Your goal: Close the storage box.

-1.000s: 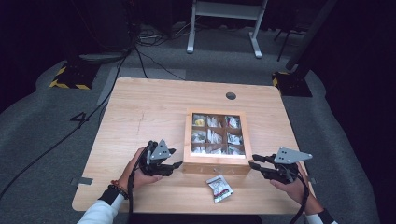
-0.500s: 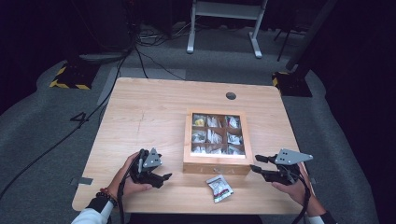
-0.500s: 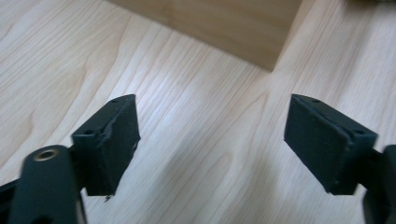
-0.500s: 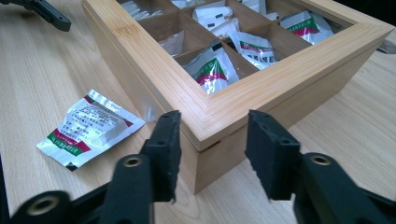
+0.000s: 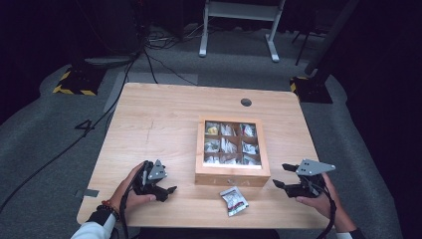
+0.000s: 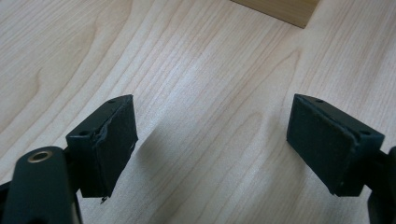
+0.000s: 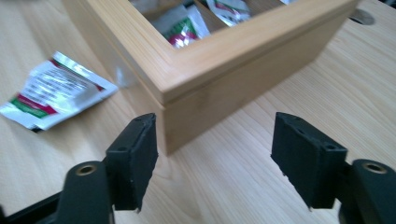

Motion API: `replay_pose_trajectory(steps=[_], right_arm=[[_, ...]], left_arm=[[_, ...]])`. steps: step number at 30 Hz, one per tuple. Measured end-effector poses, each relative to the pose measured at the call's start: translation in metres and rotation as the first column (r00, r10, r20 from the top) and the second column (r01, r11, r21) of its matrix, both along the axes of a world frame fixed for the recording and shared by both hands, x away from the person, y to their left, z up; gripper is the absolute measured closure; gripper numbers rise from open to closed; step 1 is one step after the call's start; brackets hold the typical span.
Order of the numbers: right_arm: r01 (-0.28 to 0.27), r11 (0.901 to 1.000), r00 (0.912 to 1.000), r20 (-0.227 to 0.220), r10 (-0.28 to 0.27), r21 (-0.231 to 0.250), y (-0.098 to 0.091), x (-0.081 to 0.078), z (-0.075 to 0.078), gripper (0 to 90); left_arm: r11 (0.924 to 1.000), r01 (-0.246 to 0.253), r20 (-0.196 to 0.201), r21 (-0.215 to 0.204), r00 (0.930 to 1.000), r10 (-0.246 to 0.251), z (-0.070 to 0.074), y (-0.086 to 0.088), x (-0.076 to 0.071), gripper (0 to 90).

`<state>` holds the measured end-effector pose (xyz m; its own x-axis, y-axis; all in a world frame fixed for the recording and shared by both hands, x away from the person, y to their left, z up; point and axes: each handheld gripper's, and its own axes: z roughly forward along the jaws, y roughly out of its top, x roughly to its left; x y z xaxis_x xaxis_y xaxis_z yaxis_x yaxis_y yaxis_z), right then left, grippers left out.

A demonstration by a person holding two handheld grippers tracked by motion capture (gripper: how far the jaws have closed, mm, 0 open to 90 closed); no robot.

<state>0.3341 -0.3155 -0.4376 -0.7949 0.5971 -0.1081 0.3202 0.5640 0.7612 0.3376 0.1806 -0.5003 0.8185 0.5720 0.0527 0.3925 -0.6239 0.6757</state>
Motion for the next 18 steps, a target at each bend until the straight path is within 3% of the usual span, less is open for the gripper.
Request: replay_pose_trajectory(steps=[4, 18], right_arm=[[0.024, 0.9997, 0.9997, -0.005, -0.024, -0.002, -0.007, 0.001, -0.002, 29.8], [0.105, 0.9939, 0.9929, -0.052, -0.107, -0.032, -0.037, 0.005, -0.026, 27.5]], left_arm=[[0.9987, -0.012, -0.037, -0.05, 0.9993, 0.01, -0.004, 0.005, 0.003, 15.9], [0.998, -0.038, -0.042, -0.051, 0.9985, 0.036, -0.004, 0.005, 0.002, 15.9]])
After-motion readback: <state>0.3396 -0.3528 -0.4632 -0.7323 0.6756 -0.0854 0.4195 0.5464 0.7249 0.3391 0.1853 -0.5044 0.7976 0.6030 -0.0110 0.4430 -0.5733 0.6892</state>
